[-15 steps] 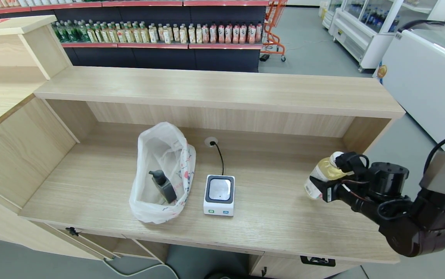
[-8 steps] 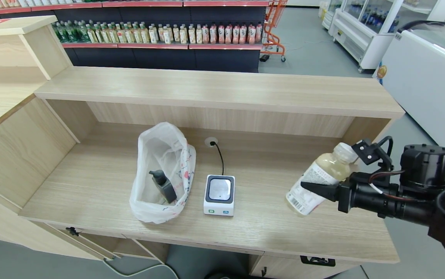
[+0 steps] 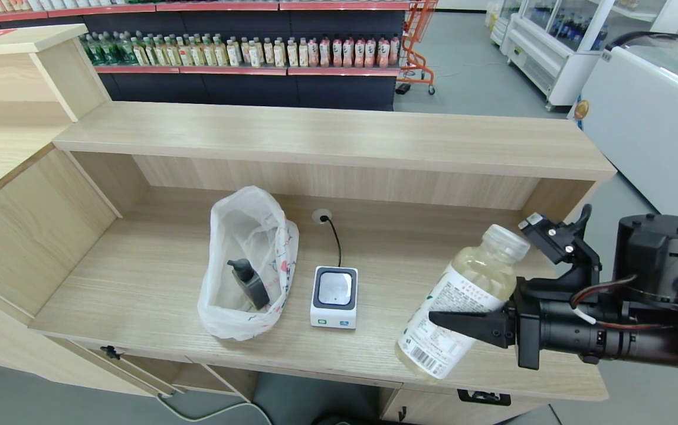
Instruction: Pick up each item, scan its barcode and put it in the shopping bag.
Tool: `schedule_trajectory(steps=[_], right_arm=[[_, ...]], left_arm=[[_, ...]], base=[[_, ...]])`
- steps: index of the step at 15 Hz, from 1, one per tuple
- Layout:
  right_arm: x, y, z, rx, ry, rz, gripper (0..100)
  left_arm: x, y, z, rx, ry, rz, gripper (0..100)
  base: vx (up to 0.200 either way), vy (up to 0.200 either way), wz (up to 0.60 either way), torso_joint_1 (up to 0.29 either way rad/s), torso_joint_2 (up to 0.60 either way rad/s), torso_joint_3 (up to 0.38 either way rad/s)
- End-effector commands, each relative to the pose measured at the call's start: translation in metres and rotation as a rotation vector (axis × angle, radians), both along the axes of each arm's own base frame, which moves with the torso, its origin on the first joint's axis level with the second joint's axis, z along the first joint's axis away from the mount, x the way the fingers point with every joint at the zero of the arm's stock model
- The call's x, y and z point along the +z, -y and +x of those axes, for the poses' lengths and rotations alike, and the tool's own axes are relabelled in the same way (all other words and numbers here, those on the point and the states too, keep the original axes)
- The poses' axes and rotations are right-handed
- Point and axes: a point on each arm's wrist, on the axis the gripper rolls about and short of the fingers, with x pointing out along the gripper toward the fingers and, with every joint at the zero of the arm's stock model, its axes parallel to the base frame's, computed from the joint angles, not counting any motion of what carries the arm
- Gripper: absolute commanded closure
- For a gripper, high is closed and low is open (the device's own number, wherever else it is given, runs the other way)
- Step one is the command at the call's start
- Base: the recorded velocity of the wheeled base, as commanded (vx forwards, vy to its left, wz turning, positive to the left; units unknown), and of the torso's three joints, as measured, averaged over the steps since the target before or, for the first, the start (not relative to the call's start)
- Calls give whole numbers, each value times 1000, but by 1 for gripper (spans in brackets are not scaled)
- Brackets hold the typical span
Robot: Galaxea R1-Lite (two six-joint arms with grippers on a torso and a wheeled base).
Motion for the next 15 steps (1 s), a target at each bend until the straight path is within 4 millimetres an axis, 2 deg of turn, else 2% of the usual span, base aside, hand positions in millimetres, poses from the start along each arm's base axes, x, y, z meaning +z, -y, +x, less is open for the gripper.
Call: schedule_trajectory(steps=[1, 5, 9, 15], right_arm=[[2, -7, -6, 42, 21, -2, 100], [7, -10, -10, 82, 60, -2, 100], [17, -13, -25, 128, 44, -13, 100], [11, -23, -29, 166, 20, -30, 100]], left_arm=[[0, 0, 0, 0, -1, 0, 0], [0, 0, 0, 0, -1, 0, 0], [0, 0, 0, 0, -1, 0, 0], [0, 0, 0, 0, -1, 0, 0]], base=[[0, 0, 0, 0, 0, 0], [0, 0, 0, 0, 0, 0], [0, 0, 0, 0, 0, 0], [0, 0, 0, 0, 0, 0]])
